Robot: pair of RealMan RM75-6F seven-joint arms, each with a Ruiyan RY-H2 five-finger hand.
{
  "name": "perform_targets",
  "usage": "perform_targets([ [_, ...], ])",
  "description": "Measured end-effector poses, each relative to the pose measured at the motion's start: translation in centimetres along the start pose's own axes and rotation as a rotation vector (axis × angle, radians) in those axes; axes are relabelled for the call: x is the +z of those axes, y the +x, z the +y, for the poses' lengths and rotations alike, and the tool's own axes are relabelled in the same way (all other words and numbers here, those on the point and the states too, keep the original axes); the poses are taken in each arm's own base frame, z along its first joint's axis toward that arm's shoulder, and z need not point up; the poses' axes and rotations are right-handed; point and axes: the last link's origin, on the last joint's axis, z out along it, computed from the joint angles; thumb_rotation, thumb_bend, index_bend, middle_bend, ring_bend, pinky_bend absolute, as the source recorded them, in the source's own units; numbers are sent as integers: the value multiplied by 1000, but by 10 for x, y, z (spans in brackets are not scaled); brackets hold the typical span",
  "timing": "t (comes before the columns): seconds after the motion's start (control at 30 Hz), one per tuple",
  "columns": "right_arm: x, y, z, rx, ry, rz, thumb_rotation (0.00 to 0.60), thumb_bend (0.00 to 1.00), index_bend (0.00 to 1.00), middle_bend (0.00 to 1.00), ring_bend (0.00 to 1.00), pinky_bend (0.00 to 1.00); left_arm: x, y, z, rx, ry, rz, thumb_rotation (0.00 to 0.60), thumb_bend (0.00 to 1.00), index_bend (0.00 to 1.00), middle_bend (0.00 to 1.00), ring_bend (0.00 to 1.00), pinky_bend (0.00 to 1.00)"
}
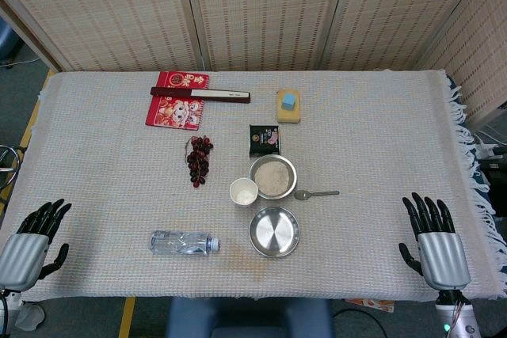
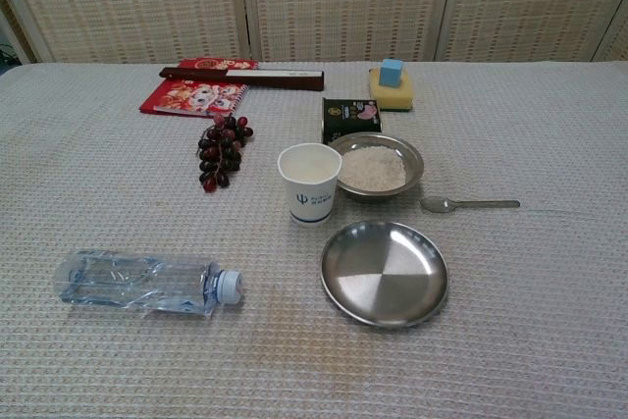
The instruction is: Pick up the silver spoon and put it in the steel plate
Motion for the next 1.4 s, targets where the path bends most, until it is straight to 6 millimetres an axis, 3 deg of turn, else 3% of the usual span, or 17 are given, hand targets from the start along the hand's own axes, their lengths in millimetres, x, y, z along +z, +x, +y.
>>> perform_targets([
  [0.27, 24, -14, -18, -1, 79, -44, 600, 215, 166, 0, 0, 0, 3, -2, 0, -2, 8, -15, 600, 472, 0, 0, 0, 144],
  [0.37, 45, -25, -30, -16, 135, -78, 600, 224, 211, 0, 0, 0, 4, -2, 1, -1, 3, -21, 600, 472, 0, 0, 0, 145],
  [0.53, 90, -53, -61, -43, 221, -137, 600, 281, 415, 0, 0, 0, 3, -1, 1, -5, 0, -22, 600, 472, 0, 0, 0, 147],
  [0.6, 102, -62, -70, -56, 234, -137, 600, 291, 451, 2, 0, 0, 2, 0, 1, -6, -2, -15, 600, 471, 0, 0, 0, 149],
  [0.8, 134, -86, -94, -113, 241, -115, 600, 294, 461, 8, 0, 0, 0, 1, -3, -7, 4, -8, 600, 459, 0, 0, 0, 155],
  [1.0, 157, -100, -104, -143, 206, -140, 600, 295, 460, 9, 0, 0, -2, 2, -7, -10, 17, -8, 600, 460, 0, 0, 0, 156],
  [1.4, 175, -112, -118, -124, 202, -179, 600, 313, 504, 27, 0, 0, -1, 0, -9, -14, 30, -22, 600, 454, 0, 0, 0, 155],
])
